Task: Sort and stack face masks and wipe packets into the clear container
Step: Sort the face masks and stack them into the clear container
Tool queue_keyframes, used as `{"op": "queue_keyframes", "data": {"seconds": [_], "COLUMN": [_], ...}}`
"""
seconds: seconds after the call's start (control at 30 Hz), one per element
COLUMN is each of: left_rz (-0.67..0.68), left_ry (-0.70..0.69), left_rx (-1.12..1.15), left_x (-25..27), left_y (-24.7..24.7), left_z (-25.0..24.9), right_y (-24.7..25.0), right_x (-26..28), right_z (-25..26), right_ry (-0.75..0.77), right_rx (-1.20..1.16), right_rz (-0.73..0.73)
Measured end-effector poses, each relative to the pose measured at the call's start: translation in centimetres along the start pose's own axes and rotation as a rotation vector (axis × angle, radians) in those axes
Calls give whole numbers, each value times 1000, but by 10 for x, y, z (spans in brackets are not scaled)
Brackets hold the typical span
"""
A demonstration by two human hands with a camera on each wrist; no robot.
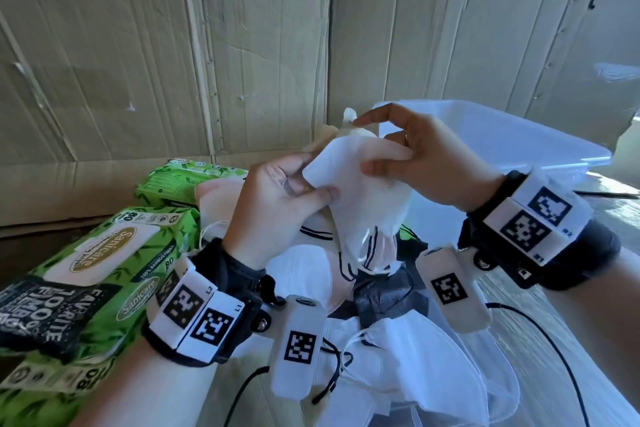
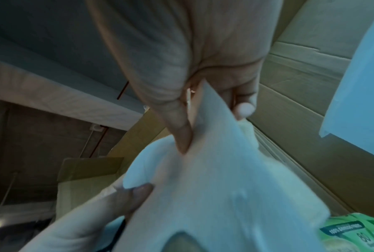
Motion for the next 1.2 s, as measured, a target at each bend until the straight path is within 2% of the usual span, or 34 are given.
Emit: {"op": "queue_keyframes", "data": {"seconds": [0.13, 0.27, 0.5, 0.7, 0.77, 0.9, 1.07, 1.2], "left_rz": [42, 42, -64, 31, 23, 7, -23, -104], "left_ry": [-35, -49, -93, -8, 8, 52, 79, 105], "left_rx": [-2, 39, -103, -31, -35, -46, -80, -100], "left_x": [0, 0, 1, -2, -2, -3, -3, -5], "left_y": [-1, 0, 2, 2, 2, 3, 1, 8], "left_z": [-1, 2, 2, 3, 5, 8, 6, 3], "right_y": [-2, -3, -8, -9, -10, -11, -7, 4], "right_x": [3, 2, 6, 7, 8, 9, 12, 13], "right_z": [5, 1, -4, -7, -6, -7, -8, -10], "right_ry": [143, 188, 257, 298, 294, 257, 202, 153], "right_rx": [249, 263, 160, 196, 157, 65, 81, 106], "right_rz": [-58, -161, -55, -12, 20, -11, -42, -56]}}
Point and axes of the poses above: each hand's wrist, its own x-axis away from the middle knuckle, its own y-axis out of the back of the hand, z = x × y, the point moved 1 cm from there along -x, towards the middle knuckle, and after that the axes turned 8 degrees about y, right-handed, at the moved point
